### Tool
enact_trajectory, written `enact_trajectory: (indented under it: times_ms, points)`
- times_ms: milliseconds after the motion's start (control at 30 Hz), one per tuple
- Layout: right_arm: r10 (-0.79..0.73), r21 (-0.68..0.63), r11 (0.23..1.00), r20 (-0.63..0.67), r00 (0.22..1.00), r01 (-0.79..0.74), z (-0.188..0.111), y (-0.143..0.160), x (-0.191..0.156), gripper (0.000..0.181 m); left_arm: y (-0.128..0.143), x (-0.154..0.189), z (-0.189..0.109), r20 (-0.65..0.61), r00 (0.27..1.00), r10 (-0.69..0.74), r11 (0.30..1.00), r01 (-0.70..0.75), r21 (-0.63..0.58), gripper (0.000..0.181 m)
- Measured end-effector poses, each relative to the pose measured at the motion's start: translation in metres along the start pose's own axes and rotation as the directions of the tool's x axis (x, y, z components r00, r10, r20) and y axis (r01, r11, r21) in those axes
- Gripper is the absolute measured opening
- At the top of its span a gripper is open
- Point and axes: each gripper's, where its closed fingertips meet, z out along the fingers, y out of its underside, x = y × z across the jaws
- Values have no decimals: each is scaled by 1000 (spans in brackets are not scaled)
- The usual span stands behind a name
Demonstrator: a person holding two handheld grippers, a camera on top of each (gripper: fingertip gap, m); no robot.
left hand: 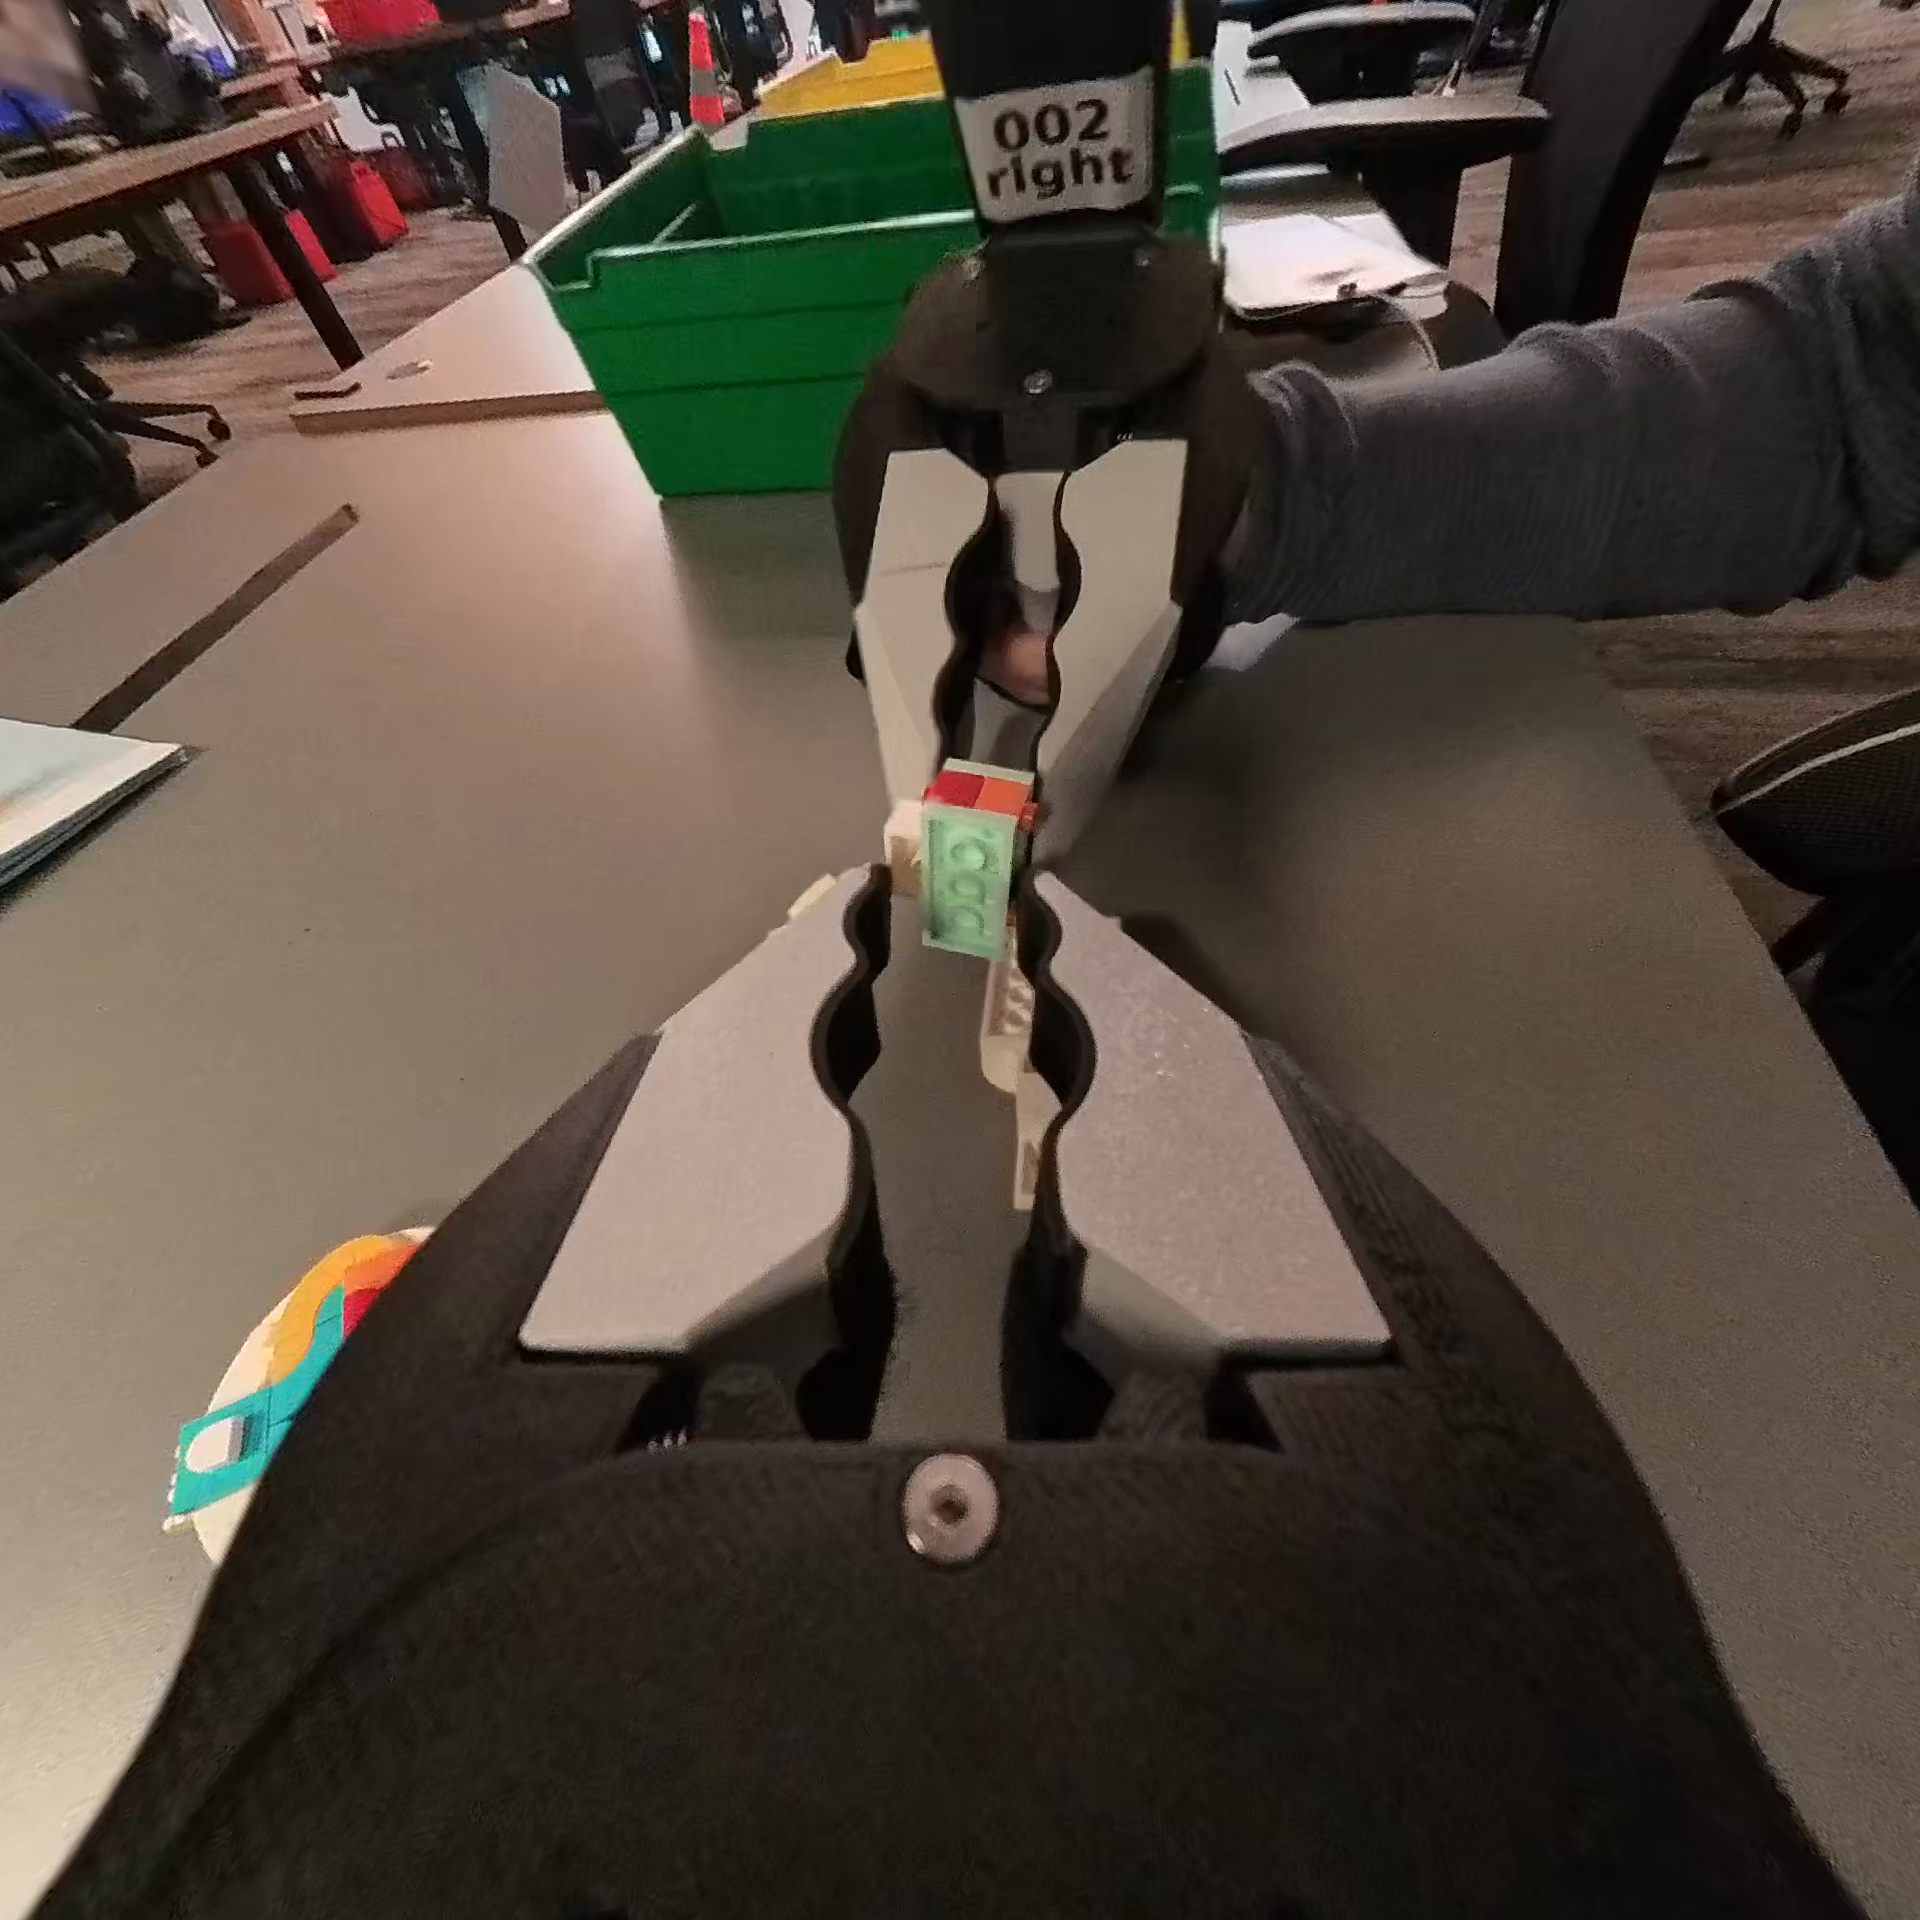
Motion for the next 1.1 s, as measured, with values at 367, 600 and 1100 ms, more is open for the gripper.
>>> enact_trajectory:
  times_ms: [367,600,1100]
  points:
    - [-6,233,972,26,1000,0,-12,-31,-3,24,-13,-1,-4,8,1000,-13,994,12,108,23]
    - [-40,259,965,-41,998,50,-15,-35,3,18,-11,-7,-2,34,999,-39,994,35,108,23]
    - [-73,151,986,-9,997,74,-9,-21,-2,16,-12,-2,-2,52,999,-16,991,9,135,36]
